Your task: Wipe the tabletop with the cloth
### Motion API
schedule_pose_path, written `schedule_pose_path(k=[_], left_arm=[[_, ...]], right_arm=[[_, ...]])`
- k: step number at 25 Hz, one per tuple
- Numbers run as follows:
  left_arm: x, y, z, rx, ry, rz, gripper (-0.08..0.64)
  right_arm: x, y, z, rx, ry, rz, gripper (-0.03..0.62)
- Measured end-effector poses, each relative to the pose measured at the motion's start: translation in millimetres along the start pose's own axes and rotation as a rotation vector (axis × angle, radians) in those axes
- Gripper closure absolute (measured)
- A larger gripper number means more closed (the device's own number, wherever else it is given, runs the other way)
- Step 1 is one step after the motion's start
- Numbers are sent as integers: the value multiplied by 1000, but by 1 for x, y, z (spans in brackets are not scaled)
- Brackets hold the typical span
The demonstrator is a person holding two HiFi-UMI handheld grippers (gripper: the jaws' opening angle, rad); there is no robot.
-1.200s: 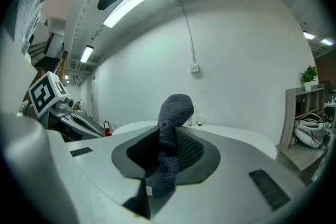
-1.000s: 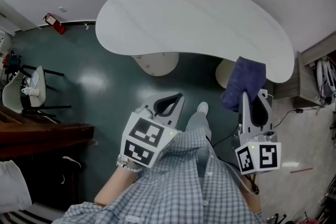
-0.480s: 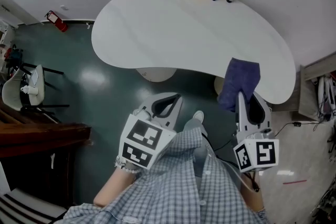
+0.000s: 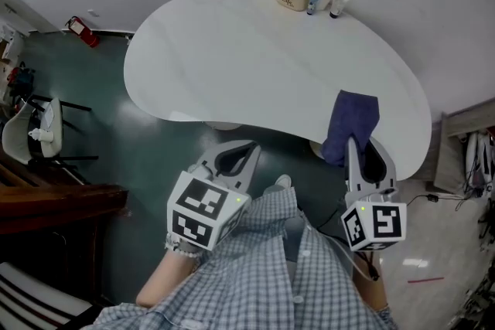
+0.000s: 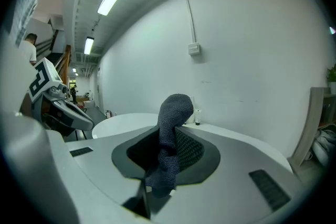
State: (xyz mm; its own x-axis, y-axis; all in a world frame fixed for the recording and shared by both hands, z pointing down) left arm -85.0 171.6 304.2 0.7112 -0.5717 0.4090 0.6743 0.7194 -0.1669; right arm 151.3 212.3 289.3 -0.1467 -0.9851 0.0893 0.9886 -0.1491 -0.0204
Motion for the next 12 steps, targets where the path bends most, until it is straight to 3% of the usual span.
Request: schedule_pose_path(k=[12], left_arm=[[68, 7, -28, 11, -18, -14, 558]], right_arm=[[28, 78, 13, 4, -60, 20, 514]])
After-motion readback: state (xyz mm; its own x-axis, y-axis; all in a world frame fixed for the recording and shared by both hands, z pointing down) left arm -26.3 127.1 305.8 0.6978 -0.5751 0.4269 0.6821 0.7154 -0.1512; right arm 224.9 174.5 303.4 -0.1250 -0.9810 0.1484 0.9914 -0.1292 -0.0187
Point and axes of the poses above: the fingertips, and each gripper's own axes: x forward along the fingers, y to its right, z out of its underside, the point moved 7 cm from there along -x, backward along the fingers, and after that the axes turned 9 degrees about y, right-handed, at the moved point
